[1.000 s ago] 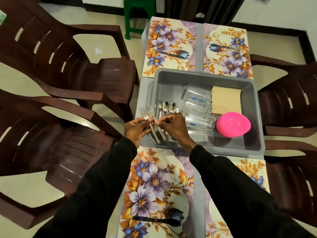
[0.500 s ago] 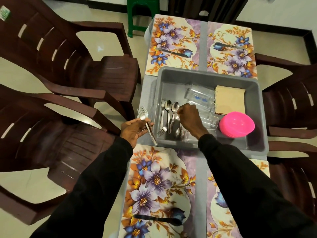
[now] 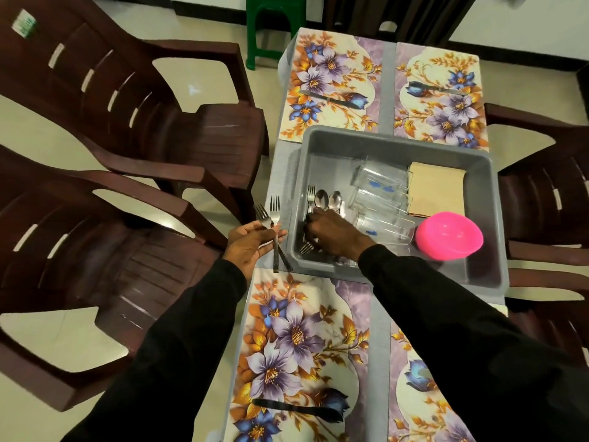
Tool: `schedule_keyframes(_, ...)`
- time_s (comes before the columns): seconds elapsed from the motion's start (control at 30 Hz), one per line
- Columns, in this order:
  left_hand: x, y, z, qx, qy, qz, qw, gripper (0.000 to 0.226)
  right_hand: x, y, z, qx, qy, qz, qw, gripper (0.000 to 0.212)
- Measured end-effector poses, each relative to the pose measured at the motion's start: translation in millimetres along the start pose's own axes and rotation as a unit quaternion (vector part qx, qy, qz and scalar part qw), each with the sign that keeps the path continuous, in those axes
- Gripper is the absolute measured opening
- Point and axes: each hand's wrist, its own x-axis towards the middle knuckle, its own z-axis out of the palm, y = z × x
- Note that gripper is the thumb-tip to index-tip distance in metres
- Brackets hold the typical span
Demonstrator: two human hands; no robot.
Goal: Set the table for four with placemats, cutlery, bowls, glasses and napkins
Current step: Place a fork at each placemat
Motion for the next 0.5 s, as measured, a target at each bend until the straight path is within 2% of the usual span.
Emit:
schedule_keyframes(0.13,-2,1,1,-0.014,-0.005,-0.007,1.0,0.03,-7,5,9,-0.059,0.039,0.001,0.998,0.018)
schedule_keyframes(0.23,-2,1,1,-0.023,-0.018,-0.005,1.0,0.025,-12,14,7,-0.043,0.071,0.017,0.996,0.019)
schedule_keyframes(0.33,-1,-1,1,-0.018,-0.02,0.001,1.0,0.026,-16,14,-5,0.063,0.128,0.051,0.988,0.012)
schedule_keyframes(0.43,-1,-3,3,-0.027,-0.014,-0.001,1.0,0.028,-17,8,-19,0.196,0.178,0.145,0.953,0.022)
schedule_keyframes(0.5,-1,-3,5,-0.024,-0.012,0.002,1.0,0.029,-14,7,-27,0.253,0.202,0.167,0.931,0.022)
